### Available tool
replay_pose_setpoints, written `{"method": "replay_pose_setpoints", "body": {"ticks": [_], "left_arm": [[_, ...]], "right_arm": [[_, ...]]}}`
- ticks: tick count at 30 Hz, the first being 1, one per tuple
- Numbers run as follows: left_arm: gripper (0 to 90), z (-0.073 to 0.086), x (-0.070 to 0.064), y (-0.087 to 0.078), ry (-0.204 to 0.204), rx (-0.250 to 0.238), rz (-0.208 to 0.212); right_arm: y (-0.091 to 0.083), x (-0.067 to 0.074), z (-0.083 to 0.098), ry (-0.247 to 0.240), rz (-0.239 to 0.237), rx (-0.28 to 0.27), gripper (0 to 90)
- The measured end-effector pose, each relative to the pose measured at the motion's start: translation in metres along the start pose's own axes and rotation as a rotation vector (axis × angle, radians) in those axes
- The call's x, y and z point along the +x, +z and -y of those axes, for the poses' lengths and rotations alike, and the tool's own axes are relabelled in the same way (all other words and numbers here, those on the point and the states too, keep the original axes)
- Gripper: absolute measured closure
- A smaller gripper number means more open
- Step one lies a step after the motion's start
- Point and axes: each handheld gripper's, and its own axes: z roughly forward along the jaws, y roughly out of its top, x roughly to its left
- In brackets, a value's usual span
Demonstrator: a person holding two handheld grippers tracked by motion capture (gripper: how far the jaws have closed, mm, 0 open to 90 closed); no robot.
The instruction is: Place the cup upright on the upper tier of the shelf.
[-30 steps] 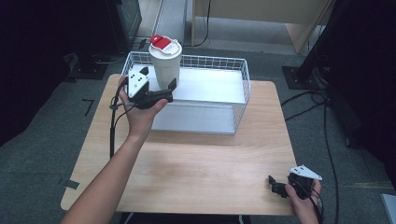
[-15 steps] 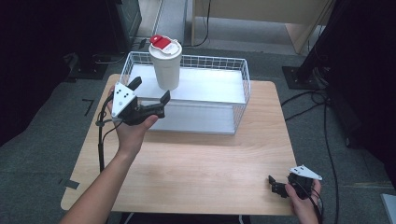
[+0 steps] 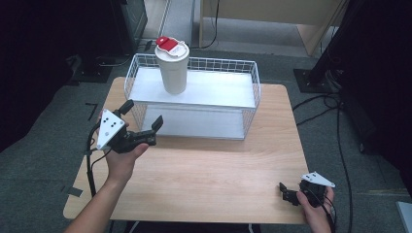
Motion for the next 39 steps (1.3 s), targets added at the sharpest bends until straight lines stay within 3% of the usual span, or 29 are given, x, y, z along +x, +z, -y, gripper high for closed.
{"method": "replay_pose_setpoints", "body": {"ticks": [3, 6, 16, 39], "left_arm": [[0.0, 0.009, 0.003, -0.008, -0.008, 0.014, -0.005], [0.0, 0.023, 0.004, -0.016, 0.010, 0.046, -0.015], [0.0, 0.055, 0.013, -0.030, 0.011, 0.110, -0.055], [0.0, 0.116, 0.030, -0.066, -0.064, 0.228, -0.110]], "right_arm": [[0.000, 0.000, 0.000, -0.002, 0.000, -0.001, 0.0], [0.000, 0.000, 0.000, -0.002, 0.000, -0.001, 0.0], [0.000, 0.000, 0.000, -0.002, 0.000, -0.001, 0.0], [0.000, 0.000, 0.000, -0.001, 0.001, -0.001, 0.0]]}}
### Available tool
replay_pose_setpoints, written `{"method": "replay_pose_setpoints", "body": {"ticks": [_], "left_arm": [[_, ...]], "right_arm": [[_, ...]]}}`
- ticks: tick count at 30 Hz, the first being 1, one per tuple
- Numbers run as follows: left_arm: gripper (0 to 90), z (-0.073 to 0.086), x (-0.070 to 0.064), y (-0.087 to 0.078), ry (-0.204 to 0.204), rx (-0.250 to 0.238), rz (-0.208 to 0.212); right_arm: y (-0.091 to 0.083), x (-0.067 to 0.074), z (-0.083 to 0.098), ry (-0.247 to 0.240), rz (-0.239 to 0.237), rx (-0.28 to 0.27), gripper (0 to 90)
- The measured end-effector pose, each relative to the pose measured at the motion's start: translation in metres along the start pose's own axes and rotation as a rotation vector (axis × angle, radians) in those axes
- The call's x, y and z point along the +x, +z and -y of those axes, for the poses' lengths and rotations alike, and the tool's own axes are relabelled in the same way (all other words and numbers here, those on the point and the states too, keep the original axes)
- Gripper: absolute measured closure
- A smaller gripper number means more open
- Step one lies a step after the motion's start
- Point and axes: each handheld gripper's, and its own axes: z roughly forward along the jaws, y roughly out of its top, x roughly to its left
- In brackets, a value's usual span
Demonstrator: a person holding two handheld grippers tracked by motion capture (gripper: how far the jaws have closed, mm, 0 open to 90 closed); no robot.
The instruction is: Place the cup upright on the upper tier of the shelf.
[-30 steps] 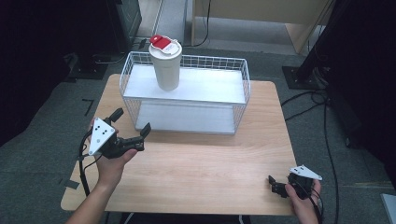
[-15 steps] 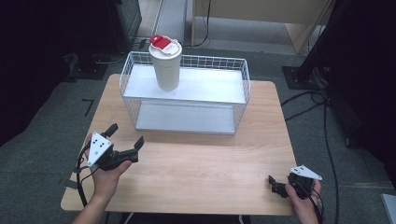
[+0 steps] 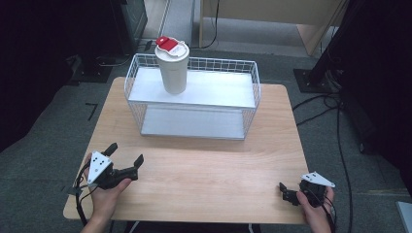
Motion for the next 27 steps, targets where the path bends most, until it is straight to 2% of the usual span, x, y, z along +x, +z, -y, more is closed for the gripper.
{"method": "replay_pose_setpoints", "body": {"ticks": [4, 13, 16, 21, 27], "left_arm": [[0.0, 0.009, 0.004, -0.004, -0.014, 0.016, -0.022], [0.0, 0.023, 0.016, -0.014, -0.019, 0.062, -0.035], [0.0, 0.030, 0.023, -0.016, -0.009, 0.094, -0.055], [0.0, 0.039, 0.036, -0.023, -0.028, 0.154, -0.083], [0.0, 0.048, 0.049, -0.030, -0.018, 0.228, -0.126]], "right_arm": [[0.000, 0.000, 0.000, 0.000, 0.000, 0.001, 0.0], [0.000, 0.000, 0.000, -0.001, 0.000, 0.001, 0.0], [0.000, 0.000, 0.000, -0.001, 0.000, 0.001, 0.0], [0.000, 0.000, 0.000, -0.001, 0.000, 0.001, 0.0], [0.000, 0.000, -0.001, -0.001, -0.002, 0.003, 0.0]]}}
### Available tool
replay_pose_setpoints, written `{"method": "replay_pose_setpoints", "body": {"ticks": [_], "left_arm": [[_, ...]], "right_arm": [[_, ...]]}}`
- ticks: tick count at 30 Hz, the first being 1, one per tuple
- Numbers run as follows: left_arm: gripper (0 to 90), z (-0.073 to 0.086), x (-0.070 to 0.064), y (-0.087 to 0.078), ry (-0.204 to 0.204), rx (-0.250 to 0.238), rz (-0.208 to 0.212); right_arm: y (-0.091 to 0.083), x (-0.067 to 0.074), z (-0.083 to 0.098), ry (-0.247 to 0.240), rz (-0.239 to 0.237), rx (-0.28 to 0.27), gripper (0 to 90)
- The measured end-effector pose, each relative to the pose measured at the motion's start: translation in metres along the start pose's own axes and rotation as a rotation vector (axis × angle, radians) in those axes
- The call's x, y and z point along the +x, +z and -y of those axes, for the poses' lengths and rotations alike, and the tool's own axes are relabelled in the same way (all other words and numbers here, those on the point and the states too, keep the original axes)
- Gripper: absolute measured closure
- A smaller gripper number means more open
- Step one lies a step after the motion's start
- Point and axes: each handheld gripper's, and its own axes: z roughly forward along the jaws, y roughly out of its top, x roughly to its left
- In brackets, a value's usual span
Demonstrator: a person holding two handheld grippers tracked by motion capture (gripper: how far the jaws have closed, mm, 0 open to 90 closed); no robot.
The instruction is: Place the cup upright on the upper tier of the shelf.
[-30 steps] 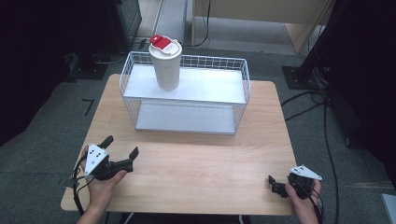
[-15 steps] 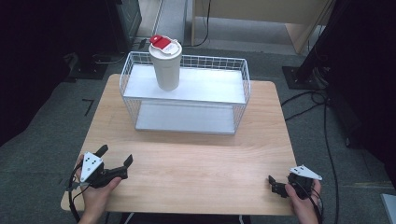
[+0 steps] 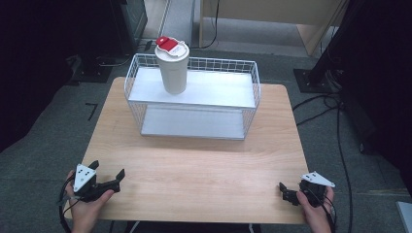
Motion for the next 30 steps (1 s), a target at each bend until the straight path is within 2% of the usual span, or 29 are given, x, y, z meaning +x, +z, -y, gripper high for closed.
{"method": "replay_pose_setpoints", "body": {"ticks": [4, 6, 8, 11, 14, 16, 18, 20, 23, 27, 30], "left_arm": [[0.0, 0.002, 0.005, 0.002, 0.016, 0.051, -0.030], [0.0, 0.003, 0.007, 0.002, 0.018, 0.066, -0.020], [0.2, 0.003, 0.007, 0.004, 0.027, 0.104, -0.022], [0.2, 0.002, 0.010, 0.006, 0.004, 0.131, -0.029], [0.2, 0.001, 0.011, 0.011, -0.007, 0.192, -0.030], [3.0, 0.001, 0.009, 0.014, 0.001, 0.225, -0.032], [3.0, 0.000, 0.007, 0.017, 0.027, 0.270, -0.037], [2.8, 0.000, 0.003, 0.019, 0.057, 0.293, -0.048], [2.2, 0.000, 0.002, 0.022, 0.074, 0.318, -0.060], [1.5, 0.000, 0.005, 0.024, 0.035, 0.333, -0.052], [1.5, 0.000, 0.005, 0.024, 0.029, 0.335, -0.054]], "right_arm": [[0.000, 0.000, 0.000, -0.001, 0.000, 0.000, 0.0], [0.000, 0.000, 0.000, -0.001, 0.000, 0.000, 0.0], [0.000, 0.000, 0.000, -0.001, 0.000, 0.000, 0.0], [0.000, 0.000, 0.000, 0.000, 0.000, 0.000, 0.0], [0.000, 0.000, 0.000, -0.001, 0.000, 0.000, 0.0], [0.000, 0.000, 0.000, -0.001, 0.000, 0.000, 0.0], [0.000, 0.000, 0.000, 0.000, 0.000, 0.000, 0.0], [0.000, 0.000, 0.000, 0.000, 0.000, 0.000, 0.0], [0.000, 0.000, 0.000, -0.001, 0.000, 0.000, 0.0], [0.000, 0.000, 0.000, -0.001, 0.000, 0.000, 0.0], [0.000, 0.000, 0.000, -0.001, 0.000, -0.001, 0.0]]}}
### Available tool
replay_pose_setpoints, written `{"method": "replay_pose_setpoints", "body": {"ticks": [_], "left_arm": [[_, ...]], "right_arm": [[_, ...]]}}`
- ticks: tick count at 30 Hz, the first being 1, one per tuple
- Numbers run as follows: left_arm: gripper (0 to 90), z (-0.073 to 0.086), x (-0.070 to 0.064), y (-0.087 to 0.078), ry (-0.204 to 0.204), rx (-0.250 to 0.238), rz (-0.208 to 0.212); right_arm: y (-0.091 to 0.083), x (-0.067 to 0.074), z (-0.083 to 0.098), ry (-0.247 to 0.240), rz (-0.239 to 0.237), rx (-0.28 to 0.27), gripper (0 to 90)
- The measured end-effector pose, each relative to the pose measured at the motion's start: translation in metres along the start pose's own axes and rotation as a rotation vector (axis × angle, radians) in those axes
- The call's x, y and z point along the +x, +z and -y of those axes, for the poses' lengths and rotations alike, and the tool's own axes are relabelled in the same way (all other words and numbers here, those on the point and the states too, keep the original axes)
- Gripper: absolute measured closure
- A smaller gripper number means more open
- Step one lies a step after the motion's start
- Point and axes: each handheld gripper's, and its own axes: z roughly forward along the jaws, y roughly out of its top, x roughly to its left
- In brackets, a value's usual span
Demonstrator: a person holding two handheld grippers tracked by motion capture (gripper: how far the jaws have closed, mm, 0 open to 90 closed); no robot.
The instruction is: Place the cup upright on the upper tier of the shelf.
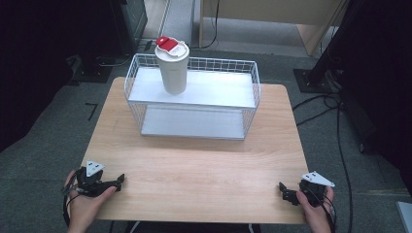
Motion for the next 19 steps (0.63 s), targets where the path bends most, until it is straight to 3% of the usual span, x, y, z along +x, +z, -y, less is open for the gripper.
{"method": "replay_pose_setpoints", "body": {"ticks": [19], "left_arm": [[0.0, -0.0027, -0.0030, 0.0028, -0.009, 0.007, -0.009]], "right_arm": [[0.0000, 0.0000, -0.0001, 0.001, -0.001, 0.001, 0.0]]}}
